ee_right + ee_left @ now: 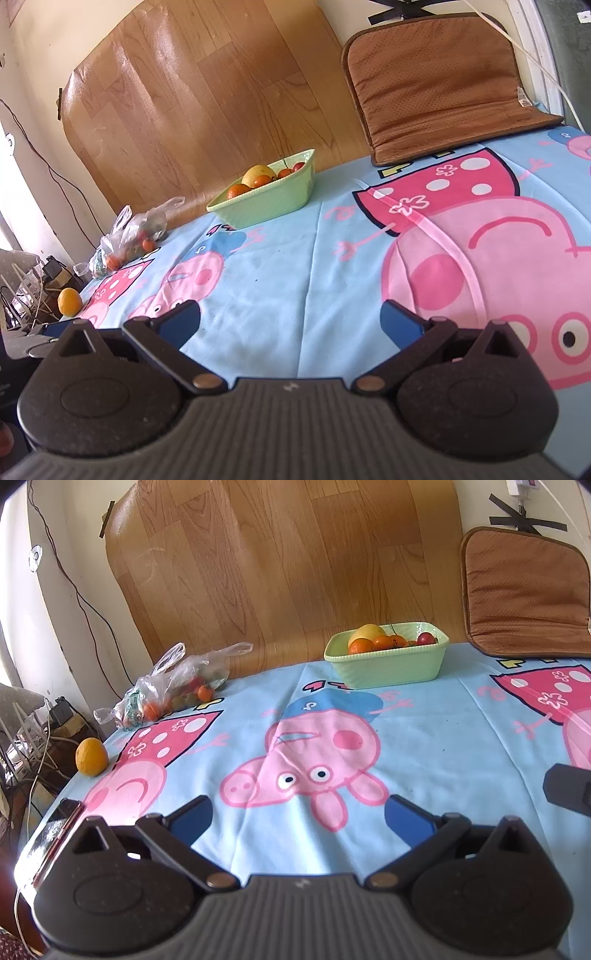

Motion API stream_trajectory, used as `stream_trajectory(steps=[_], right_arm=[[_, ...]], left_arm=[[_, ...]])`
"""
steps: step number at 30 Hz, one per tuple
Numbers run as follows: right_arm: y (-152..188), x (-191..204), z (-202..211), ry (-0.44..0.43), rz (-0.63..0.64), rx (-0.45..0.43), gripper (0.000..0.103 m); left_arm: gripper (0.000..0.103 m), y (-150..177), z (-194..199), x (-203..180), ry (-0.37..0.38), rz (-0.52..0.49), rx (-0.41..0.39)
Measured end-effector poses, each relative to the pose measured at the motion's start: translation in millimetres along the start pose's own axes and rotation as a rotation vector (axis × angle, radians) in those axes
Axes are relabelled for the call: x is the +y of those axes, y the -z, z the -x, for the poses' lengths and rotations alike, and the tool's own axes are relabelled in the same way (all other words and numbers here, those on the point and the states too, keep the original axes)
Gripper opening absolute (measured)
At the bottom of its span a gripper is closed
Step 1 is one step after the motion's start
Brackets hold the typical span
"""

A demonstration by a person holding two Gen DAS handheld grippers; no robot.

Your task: Organize fruits

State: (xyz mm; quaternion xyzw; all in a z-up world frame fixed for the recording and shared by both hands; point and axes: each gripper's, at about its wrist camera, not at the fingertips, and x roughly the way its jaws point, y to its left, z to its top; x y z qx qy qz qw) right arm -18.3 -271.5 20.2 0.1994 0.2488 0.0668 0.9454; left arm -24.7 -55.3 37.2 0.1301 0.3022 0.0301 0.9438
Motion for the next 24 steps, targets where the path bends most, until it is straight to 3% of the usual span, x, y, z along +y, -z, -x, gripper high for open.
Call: stream_trajectory(steps=[24], right_arm=[[-1.5, -3.8, 1.3, -0.003, -0.013, -0.011, 0.103]], left_arm=[[0.103, 0.8, -3.6, -3.8, 0.051, 0.007, 0.051]])
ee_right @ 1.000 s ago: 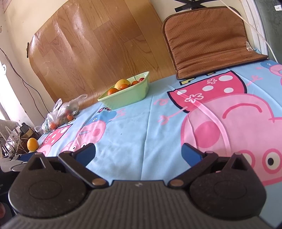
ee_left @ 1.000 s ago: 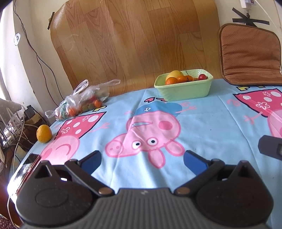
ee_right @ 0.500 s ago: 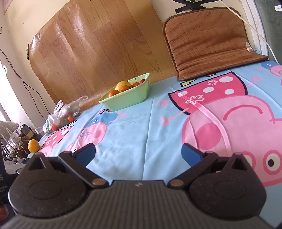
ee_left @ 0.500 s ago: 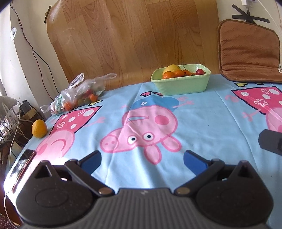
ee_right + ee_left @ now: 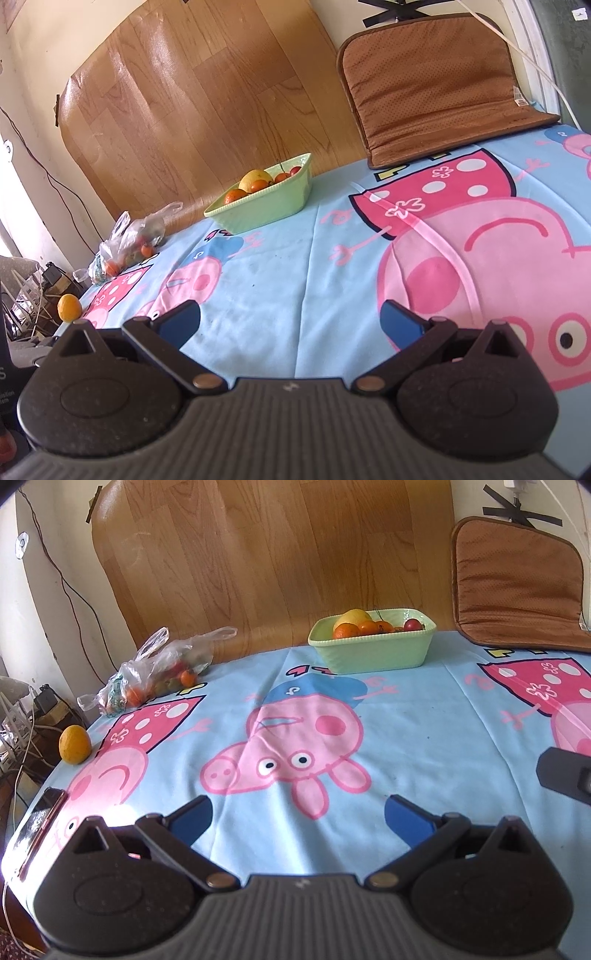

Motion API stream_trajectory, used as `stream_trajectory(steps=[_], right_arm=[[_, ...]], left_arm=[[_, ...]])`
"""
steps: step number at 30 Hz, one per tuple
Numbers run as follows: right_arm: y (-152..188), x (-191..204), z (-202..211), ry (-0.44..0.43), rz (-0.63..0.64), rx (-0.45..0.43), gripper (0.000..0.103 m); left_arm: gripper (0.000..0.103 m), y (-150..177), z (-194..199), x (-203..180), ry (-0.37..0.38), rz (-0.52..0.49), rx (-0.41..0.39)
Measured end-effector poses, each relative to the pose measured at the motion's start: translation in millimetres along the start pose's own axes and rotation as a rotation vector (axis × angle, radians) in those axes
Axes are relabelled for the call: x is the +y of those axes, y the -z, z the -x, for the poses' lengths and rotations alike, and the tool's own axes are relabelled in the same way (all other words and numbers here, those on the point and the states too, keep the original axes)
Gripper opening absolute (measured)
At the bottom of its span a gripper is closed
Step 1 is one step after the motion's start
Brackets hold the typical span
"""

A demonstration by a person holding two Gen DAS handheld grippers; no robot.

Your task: Organize fruits

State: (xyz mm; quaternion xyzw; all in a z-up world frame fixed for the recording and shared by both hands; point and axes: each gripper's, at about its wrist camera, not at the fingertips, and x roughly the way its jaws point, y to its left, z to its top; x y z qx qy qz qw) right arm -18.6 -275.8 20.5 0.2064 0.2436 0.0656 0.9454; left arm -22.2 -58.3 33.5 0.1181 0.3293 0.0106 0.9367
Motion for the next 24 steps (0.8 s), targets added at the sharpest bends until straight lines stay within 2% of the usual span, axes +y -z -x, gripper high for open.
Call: stream_trajectory(steps=[24], right_arm=[[-0.5, -1.9, 0.1, -0.002, -0.003, -0.001, 0.103]], left_arm=[[0.103, 2.1, -1.8, -2.2, 0.062, 0.022, 0.052]])
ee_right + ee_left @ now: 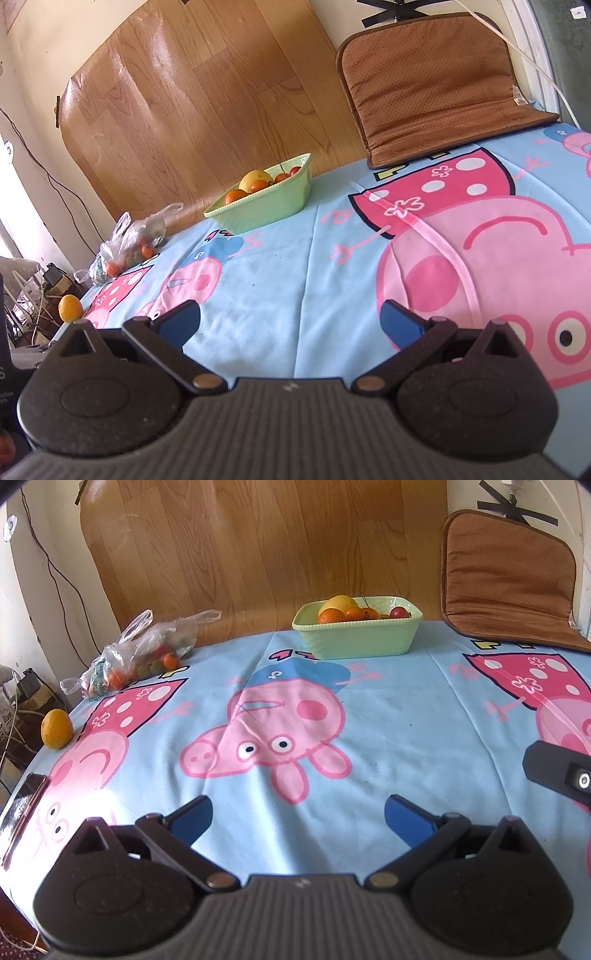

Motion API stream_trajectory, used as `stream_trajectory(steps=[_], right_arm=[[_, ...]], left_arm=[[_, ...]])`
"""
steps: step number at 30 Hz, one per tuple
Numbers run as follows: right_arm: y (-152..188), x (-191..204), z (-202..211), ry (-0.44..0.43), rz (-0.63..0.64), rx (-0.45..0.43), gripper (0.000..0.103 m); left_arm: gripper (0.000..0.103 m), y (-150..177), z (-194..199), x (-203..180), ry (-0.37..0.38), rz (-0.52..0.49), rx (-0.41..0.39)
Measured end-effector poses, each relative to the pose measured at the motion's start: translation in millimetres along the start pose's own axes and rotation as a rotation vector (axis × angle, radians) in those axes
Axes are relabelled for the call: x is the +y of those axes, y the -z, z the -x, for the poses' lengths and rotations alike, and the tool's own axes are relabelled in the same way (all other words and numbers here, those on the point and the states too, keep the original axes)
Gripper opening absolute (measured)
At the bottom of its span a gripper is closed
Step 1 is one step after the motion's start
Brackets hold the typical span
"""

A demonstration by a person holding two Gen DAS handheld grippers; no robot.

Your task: Organize fruits

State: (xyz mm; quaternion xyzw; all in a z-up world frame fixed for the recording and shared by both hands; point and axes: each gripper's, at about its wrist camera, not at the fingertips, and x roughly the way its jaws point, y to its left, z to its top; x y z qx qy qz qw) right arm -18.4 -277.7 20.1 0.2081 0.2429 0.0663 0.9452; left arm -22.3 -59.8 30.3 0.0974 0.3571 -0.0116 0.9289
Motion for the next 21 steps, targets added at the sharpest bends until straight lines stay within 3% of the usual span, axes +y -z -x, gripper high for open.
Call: stream_trajectory(steps=[21], right_arm=[[1.0, -0.1, 2.1, 0.016, 0.006, -0.014, 0.103]], left_arm=[[0.103, 0.6, -5.2, -7.9, 0.062, 0.014, 0.043]])
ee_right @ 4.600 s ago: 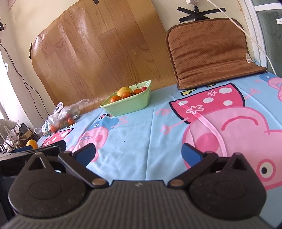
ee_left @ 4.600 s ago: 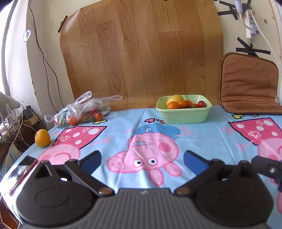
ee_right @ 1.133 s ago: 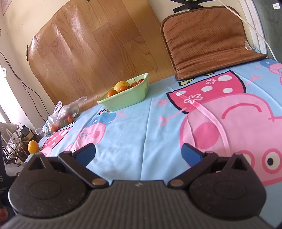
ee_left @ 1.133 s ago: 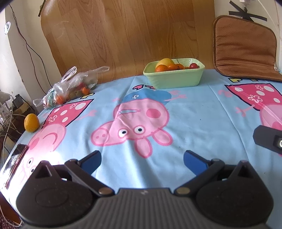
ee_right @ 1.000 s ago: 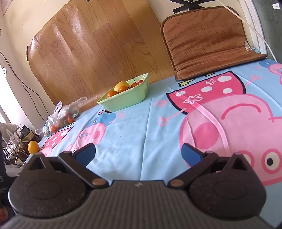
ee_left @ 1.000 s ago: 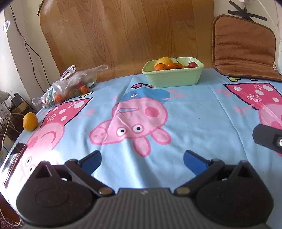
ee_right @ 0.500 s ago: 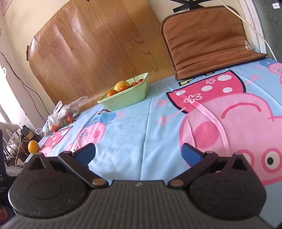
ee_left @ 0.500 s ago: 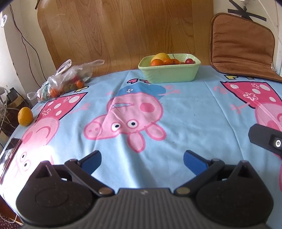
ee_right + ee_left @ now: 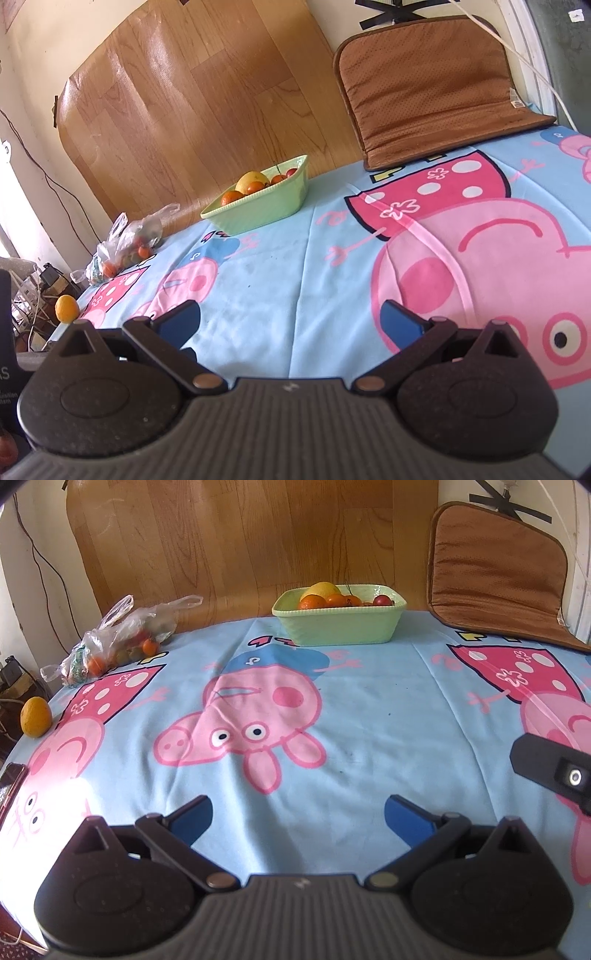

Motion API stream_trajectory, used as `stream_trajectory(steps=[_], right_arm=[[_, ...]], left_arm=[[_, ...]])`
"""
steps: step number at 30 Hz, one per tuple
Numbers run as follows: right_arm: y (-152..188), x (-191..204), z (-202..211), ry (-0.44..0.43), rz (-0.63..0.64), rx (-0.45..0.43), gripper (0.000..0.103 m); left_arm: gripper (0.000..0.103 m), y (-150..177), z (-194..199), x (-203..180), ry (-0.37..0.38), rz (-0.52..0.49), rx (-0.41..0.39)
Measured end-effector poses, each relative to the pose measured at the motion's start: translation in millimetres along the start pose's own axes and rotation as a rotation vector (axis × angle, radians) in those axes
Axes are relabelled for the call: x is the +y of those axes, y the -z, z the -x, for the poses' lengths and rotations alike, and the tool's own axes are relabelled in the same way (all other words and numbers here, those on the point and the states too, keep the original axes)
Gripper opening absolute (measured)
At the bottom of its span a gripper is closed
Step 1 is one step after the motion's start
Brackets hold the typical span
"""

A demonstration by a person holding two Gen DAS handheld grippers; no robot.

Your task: Organize fruits

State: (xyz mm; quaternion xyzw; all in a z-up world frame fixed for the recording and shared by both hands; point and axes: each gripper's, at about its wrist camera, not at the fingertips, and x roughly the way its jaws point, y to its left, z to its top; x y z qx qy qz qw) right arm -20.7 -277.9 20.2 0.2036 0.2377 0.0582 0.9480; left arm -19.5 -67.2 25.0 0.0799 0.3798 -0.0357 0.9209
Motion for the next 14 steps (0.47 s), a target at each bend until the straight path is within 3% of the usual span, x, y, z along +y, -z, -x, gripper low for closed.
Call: stream_trajectory(steps=[8, 14], right_arm=[[-0.3, 5.1, -3.4, 0.005, 0.021, 0.006, 0.103], [-0.1, 10.0, -4.6, 0.008, 0.045, 0.001, 0.103]], left_arm=[[0.103, -0.7, -2.6, 3.5, 0.03, 0.016, 0.01], [0.103, -3.8, 5.0, 8.7, 0.062, 0.019, -0.04]])
